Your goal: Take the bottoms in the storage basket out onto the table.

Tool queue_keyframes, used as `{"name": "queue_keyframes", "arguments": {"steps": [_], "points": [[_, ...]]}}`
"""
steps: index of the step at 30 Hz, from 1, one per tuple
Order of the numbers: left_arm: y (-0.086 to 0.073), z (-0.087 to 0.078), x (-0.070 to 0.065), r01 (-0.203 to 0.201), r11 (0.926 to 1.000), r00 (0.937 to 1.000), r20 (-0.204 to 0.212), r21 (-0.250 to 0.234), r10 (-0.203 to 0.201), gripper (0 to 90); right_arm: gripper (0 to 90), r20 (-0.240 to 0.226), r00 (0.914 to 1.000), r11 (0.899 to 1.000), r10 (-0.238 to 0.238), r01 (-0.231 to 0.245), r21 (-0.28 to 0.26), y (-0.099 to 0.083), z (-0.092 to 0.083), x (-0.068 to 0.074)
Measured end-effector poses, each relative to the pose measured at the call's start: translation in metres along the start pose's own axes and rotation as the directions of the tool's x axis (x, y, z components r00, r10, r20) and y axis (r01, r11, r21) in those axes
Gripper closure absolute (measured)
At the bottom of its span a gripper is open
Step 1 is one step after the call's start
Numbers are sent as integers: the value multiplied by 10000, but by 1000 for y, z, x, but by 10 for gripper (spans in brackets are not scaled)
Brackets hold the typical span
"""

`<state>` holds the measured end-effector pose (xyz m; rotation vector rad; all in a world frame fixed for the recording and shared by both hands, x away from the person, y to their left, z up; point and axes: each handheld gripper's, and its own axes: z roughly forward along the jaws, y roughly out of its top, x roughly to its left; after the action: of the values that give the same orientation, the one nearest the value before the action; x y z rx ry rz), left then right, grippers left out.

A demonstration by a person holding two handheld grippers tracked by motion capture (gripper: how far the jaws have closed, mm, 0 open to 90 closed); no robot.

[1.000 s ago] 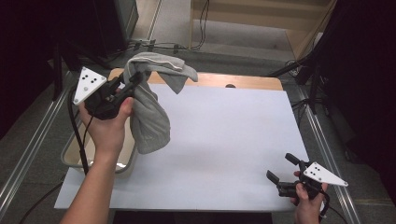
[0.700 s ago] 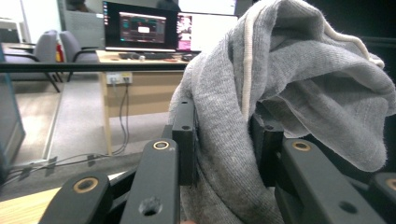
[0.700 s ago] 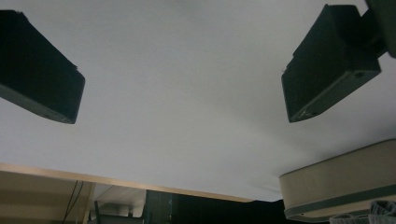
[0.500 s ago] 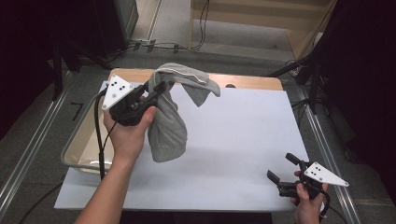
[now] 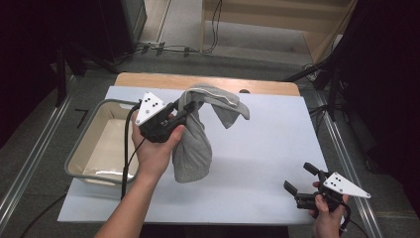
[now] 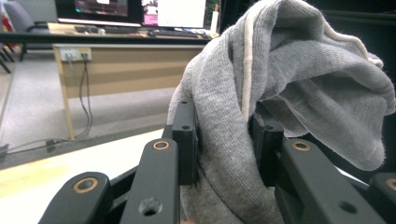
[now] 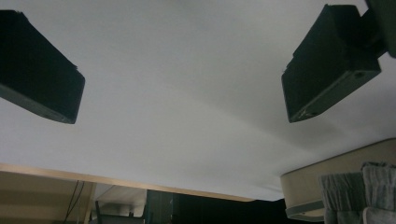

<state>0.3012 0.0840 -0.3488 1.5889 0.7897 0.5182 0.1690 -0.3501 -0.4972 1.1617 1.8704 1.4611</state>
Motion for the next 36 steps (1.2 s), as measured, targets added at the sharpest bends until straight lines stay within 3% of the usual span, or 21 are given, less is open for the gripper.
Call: {"name": "queue_keyframes", "arguments": {"steps": [10,17,21,24,32,34,36], "points": [[-31,27,-14,202,9960,9985,488,866,-245,688,0,-8,10000,10000,-41,41,-8,0,0,0],[-51,49,-24,255,9873,9961,795,1567,-383,686,0,13,10000,10000,-32,32,-5,0,0,-1],[-60,62,-28,479,9819,9931,969,1832,-665,685,0,8,10000,10000,-25,25,-3,0,0,-2],[-66,71,-30,524,9758,9918,1027,2121,-756,681,0,36,10000,10000,16,-16,-1,0,-1,-2],[-87,96,-32,596,9448,9906,980,3222,-958,650,0,21,10000,10000,18,-17,-38,0,-1,-3],[-90,101,-29,823,9343,9872,1002,3467,-1242,627,0,26,10000,10000,62,-62,-37,0,-1,-3],[-91,103,-27,1054,9286,9795,1243,3557,-1587,561,0,20,10000,10000,85,-85,-50,0,-2,-3]]}}
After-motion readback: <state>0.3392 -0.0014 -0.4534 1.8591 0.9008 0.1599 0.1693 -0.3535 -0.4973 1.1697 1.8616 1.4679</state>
